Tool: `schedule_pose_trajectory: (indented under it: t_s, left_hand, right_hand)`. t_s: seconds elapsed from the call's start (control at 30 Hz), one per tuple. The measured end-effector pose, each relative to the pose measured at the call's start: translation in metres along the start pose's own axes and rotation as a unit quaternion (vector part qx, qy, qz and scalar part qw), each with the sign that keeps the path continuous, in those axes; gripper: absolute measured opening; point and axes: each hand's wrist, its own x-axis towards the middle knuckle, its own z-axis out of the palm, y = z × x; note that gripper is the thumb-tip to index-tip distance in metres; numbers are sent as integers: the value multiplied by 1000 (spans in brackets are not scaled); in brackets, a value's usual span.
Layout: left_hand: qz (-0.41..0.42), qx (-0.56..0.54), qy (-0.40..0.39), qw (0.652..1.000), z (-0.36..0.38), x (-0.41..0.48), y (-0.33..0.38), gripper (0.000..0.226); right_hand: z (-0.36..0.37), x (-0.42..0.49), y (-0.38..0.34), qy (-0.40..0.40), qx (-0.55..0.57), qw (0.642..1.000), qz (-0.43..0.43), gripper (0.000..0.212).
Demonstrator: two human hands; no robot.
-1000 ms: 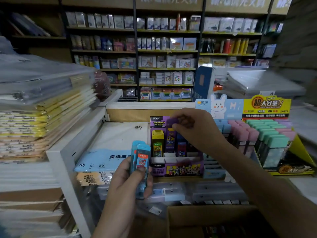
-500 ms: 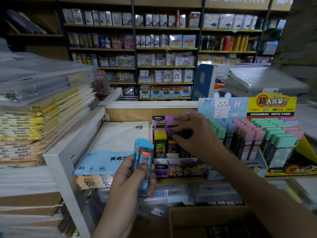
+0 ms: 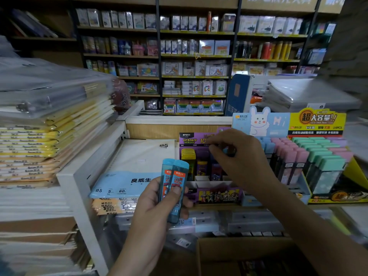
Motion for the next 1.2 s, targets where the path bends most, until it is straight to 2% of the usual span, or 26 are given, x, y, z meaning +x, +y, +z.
schedule_pose_trajectory:
  t_s: [0.07, 0.2, 0.4, 0.57, 0.7, 0.8, 1.0, 1.1, 1.2]
  left_hand:
    - [0, 5, 0, 1000, 2, -1, 0, 21]
    - [-1, 15, -8, 1000, 7, -2, 0, 22]
    - [-7, 11, -22, 1000, 17, -6, -2, 26]
    - [-13, -10, -33, 999, 24, -9, -5, 27]
    - [-1, -14, -19, 1000, 26, -11, -4, 29]
    - [10, -11, 4, 1000, 26, -11, -3, 24]
    - [33, 28, 32, 999, 31, -13, -5, 24]
    - [31, 12, 34, 999, 38, -13, -6, 21]
    - [28, 5, 30, 999, 46, -14, -7, 20]
  right_hand:
    - [-4, -5, -2, -25, 79, 995, 48, 14]
    - [-7, -13, -8, -102, 235, 960, 115, 13]
    - [-9, -24, -9, -168, 256, 942, 137, 16]
    - [-15, -29, -7, -183, 291, 928, 146, 14]
    - [-24, -29, -1, -162, 325, 920, 145, 21]
    - [-36, -26, 7, -116, 329, 926, 145, 22]
    - [-64, -18, 26, -15, 198, 976, 92, 24]
    - [-72, -14, 35, 17, 141, 987, 81, 19]
    - [-75, -13, 42, 25, 138, 987, 81, 13]
